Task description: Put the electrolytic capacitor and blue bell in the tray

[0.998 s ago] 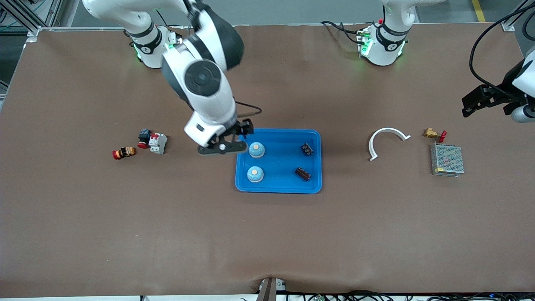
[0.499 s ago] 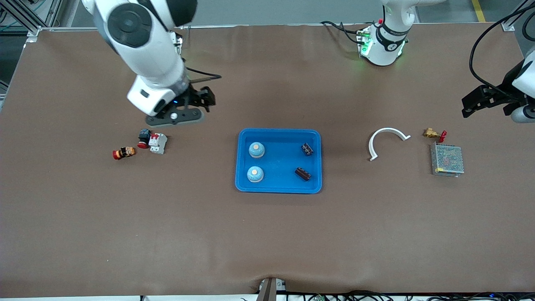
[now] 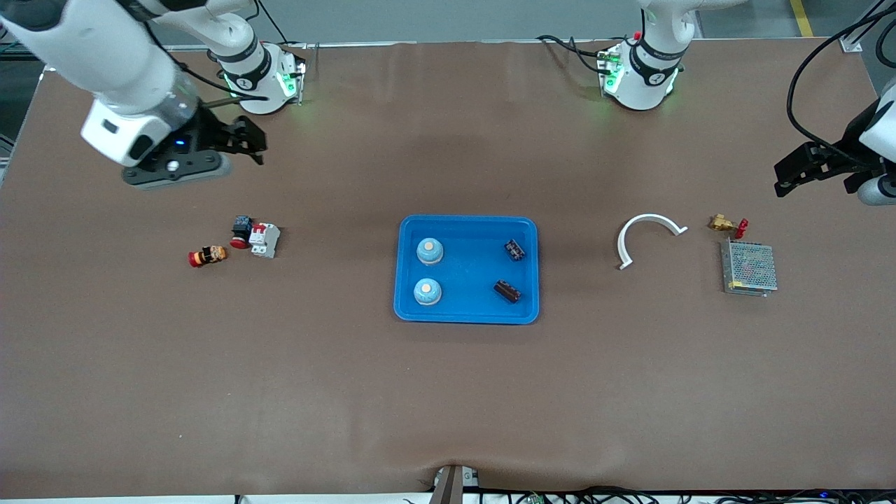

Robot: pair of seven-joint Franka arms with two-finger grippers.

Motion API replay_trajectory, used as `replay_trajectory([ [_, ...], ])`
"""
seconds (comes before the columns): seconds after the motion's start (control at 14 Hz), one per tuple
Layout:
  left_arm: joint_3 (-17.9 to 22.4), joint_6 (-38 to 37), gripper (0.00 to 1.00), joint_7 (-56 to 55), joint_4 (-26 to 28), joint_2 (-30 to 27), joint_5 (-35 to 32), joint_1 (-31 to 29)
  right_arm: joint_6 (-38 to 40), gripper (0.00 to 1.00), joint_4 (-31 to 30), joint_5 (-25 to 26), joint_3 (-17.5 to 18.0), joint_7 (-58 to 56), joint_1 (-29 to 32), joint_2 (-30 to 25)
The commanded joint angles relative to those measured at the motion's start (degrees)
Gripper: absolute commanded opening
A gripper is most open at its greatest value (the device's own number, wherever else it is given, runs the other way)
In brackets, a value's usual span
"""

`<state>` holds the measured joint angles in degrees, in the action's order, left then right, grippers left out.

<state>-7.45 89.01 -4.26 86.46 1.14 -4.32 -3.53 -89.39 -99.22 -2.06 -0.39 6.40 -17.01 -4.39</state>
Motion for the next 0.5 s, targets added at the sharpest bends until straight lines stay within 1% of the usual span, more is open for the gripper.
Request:
replay_trajectory([
  [0.0,0.16,-0.16,1.00,0.84,-1.56,0.79,0.36,0.19,-0.96,1.00,-3.87,0.30,0.92,-4.71,6.70,-3.08],
  [0.21,0.16,-0.16,1.00,0.84,-1.56,0.79,0.36,0.19,-0.35,1.00,-3.70,0.39,0.92,-7.36,12.86,-3.25],
  [0.43,0.16,-0.16,1.00,0.84,-1.56,0.79,0.36,0.19,-0.35,1.00,-3.61,0.39,0.92,-12.37,16.65,-2.99],
])
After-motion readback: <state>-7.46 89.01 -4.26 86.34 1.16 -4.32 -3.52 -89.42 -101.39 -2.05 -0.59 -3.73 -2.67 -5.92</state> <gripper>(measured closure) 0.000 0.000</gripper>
